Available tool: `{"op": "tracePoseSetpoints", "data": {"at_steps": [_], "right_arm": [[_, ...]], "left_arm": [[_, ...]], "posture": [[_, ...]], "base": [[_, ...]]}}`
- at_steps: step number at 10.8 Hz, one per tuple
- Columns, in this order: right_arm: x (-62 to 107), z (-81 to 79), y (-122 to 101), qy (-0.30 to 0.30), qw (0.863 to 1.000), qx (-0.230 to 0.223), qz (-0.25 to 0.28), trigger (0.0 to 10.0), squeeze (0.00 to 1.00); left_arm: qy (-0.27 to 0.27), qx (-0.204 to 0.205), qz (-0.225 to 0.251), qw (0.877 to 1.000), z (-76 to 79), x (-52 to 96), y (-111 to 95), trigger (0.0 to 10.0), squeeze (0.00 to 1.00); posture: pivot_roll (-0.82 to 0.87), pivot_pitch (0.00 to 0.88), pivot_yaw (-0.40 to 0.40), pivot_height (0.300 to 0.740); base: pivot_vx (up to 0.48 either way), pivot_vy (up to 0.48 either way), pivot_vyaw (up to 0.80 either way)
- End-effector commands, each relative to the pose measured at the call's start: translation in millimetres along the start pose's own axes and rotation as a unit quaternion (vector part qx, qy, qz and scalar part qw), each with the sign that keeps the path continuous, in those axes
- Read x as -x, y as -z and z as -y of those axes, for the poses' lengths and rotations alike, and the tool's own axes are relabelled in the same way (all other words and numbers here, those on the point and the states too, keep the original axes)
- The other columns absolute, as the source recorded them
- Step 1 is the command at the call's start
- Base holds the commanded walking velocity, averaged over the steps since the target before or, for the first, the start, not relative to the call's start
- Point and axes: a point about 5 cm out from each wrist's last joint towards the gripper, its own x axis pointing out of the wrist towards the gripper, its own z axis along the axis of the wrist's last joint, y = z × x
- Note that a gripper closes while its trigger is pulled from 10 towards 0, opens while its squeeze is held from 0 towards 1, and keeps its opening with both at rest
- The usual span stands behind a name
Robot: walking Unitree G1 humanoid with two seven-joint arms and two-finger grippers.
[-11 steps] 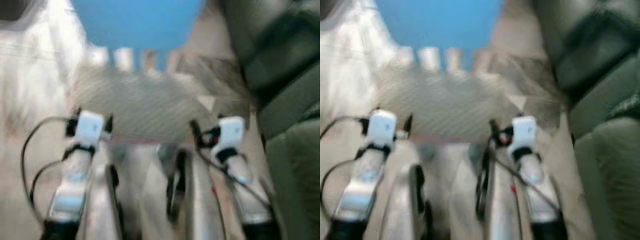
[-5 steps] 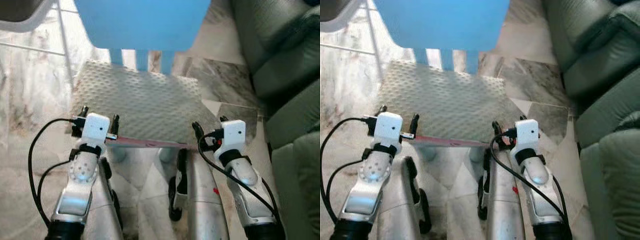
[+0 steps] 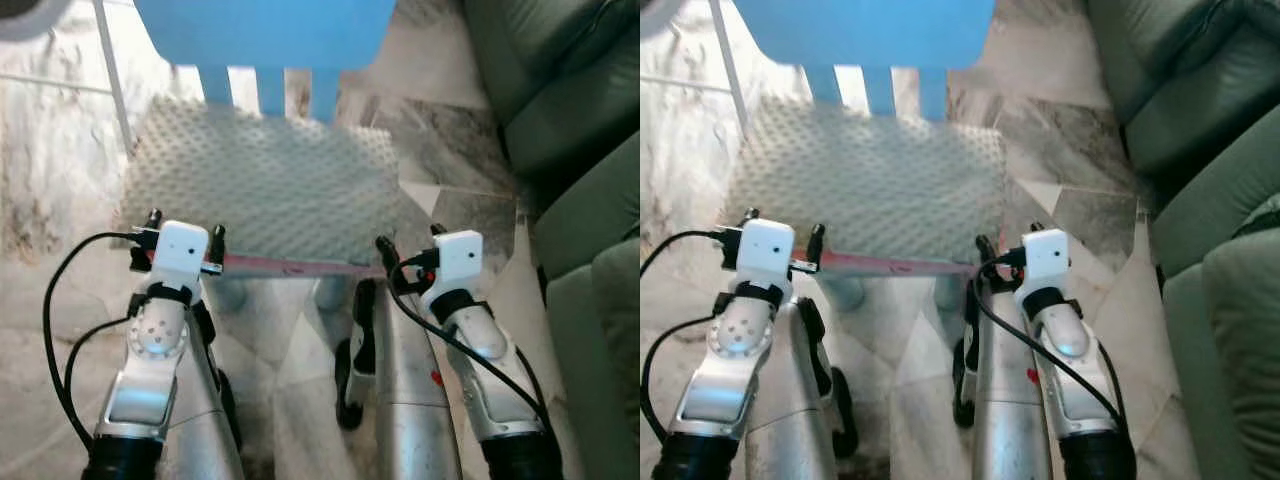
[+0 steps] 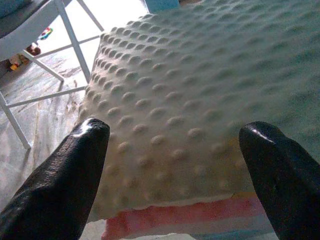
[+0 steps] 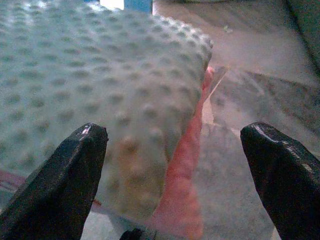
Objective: Move the pillow to the sofa
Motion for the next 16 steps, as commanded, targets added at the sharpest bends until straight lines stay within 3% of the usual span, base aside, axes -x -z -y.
{"op": "tracePoseSetpoints", "data": {"at_steps": [1, 2, 3, 4, 6, 7, 8, 9, 11, 12, 15, 16], "right_arm": [[2.0, -3.5, 2.3, -0.001, 1.000, -0.006, -0.006, 10.0, 0.00], [3.4, -6.7, 3.7, -0.005, 1.000, -0.014, -0.005, 10.0, 0.35], [3.0, -7.8, 3.0, -0.006, 1.000, -0.013, -0.002, 10.0, 1.00], [2.2, -7.2, 1.2, -0.005, 1.000, -0.014, 0.003, 10.0, 1.00], [1.6, -6.2, 0.0, 0.001, 1.000, -0.013, 0.005, 10.0, 1.00], [0.4, -10.2, -1.6, -0.004, 1.000, -0.028, 0.009, 10.0, 0.89], [-2.6, -17.1, -5.9, -0.026, 0.999, -0.040, 0.017, 10.0, 0.00], [-10.6, -23.0, -12.8, -0.040, 0.998, -0.052, 0.023, 10.0, 0.00], [-22.8, -28.9, -26.4, -0.072, 0.996, -0.041, 0.040, 10.0, 0.00], [-29.2, -28.5, -36.0, -0.087, 0.994, -0.039, 0.048, 10.0, 0.00], [-43.4, -23.3, -38.3, -0.095, 0.994, -0.031, 0.040, 10.0, 0.00], [-52.1, -22.1, -36.0, -0.094, 0.995, -0.025, 0.026, 10.0, 0.00]], "left_arm": [[0.002, -0.003, -0.016, 1.000, -3.0, 1.8, 6.3, 10.0, 0.00], [0.012, 0.003, -0.018, 1.000, -0.9, 1.8, 6.8, 10.0, 0.00], [0.016, 0.016, -0.018, 1.000, 0.7, 1.7, 6.6, 10.0, 0.00], [0.018, 0.032, -0.013, 0.999, 3.6, 1.3, 4.1, 10.0, 1.00], [0.023, 0.040, -0.010, 0.999, 6.0, 3.3, 2.6, 10.0, 1.00], [0.005, 0.027, -0.011, 1.000, 0.8, 2.4, 2.7, 10.0, 1.00], [-0.009, 0.025, -0.002, 1.000, -3.8, -2.2, -3.8, 10.0, 0.57], [-0.023, 0.032, 0.012, 0.999, -8.2, -8.5, -13.5, 10.0, 0.00], [-0.019, 0.031, 0.024, 0.999, -13.7, -13.8, -18.0, 10.0, 0.00], [-0.031, 0.026, 0.033, 0.999, -23.7, -17.7, -24.1, 10.0, 0.00], [-0.048, 0.011, 0.047, 0.998, -38.6, -28.2, -31.8, 10.0, 0.00], [-0.060, 0.016, 0.050, 0.997, -41.4, -37.7, -34.7, 10.0, 0.00]], "posture": [[-0.03, 0.411, -0.047, 0.490], [-0.03, 0.411, -0.041, 0.490], [-0.03, 0.411, -0.038, 0.490], [-0.03, 0.407, -0.038, 0.490], [-0.02, 0.405, -0.035, 0.490], [-0.01, 0.400, -0.031, 0.490], [0.01, 0.402, -0.035, 0.490], [0.01, 0.410, -0.052, 0.490], [-0.01, 0.445, -0.068, 0.490], [-0.01, 0.472, -0.072, 0.490], [0.01, 0.523, -0.094, 0.490], [0.01, 0.550, -0.110, 0.490]], "base": [[0.000, 0.000, 0.00], [0.000, 0.000, 0.00], [0.000, 0.000, 0.00], [0.000, 0.000, 0.00], [0.000, 0.000, 0.00], [0.000, 0.000, 0.00], [0.000, 0.000, 0.00], [0.000, 0.000, 0.00], [0.000, 0.000, 0.00], [0.000, 0.000, 0.00], [0.000, 0.000, 0.00], [0.000, 0.000, 0.00]]}}
